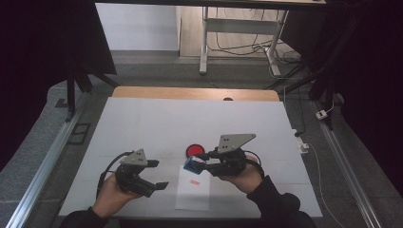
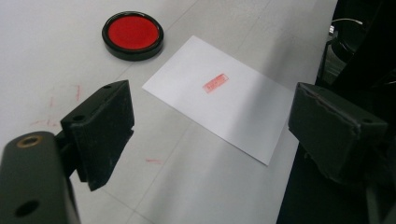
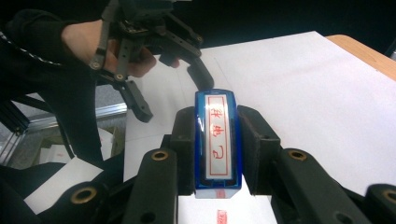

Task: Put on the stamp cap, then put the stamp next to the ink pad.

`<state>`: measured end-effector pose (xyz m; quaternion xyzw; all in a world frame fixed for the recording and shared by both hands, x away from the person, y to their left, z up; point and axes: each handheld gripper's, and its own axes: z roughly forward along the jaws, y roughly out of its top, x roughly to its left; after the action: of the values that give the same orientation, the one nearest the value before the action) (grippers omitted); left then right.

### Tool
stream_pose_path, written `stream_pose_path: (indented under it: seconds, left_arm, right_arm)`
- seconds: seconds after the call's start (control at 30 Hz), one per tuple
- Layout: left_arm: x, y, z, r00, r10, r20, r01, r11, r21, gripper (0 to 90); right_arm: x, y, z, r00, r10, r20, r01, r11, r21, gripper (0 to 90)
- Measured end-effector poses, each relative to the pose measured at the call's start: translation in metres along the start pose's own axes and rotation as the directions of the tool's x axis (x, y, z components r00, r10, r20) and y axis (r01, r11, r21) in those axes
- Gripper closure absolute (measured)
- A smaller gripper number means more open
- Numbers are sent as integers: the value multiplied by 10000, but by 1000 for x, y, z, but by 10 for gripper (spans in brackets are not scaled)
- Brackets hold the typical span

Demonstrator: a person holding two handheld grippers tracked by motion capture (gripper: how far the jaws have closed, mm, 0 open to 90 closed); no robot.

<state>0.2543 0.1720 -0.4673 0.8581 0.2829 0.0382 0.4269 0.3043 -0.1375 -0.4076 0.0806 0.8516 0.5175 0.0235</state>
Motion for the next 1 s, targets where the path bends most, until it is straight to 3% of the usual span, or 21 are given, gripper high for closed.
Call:
stream_pose_path:
  seconds: [0.27,0.47,0.63,0.83,1.0]
  left_arm:
    - [-2,-10,-8,9993,-279,-262,280,9996,38,115]
    - [0,-18,-14,9969,-718,-306,719,9974,29,90]
    - [0,-25,-18,9935,-849,-764,864,9961,165,81]
    - [0,-34,-26,9895,-1136,-896,1139,9935,-17,47]
    - [0,-41,-29,9846,-1230,-1245,1252,9921,100,19]
  right_arm:
    - [-1,-2,0,9997,1,237,-7,9997,252,695]
    - [-3,-3,-2,9989,112,455,-126,9994,307,695]
    - [-5,-5,-3,9983,164,567,-185,9991,378,695]
    - [-8,-9,-4,9959,141,892,-200,9976,659,695]
    - [-11,-12,-6,9931,221,1151,-315,9962,806,695]
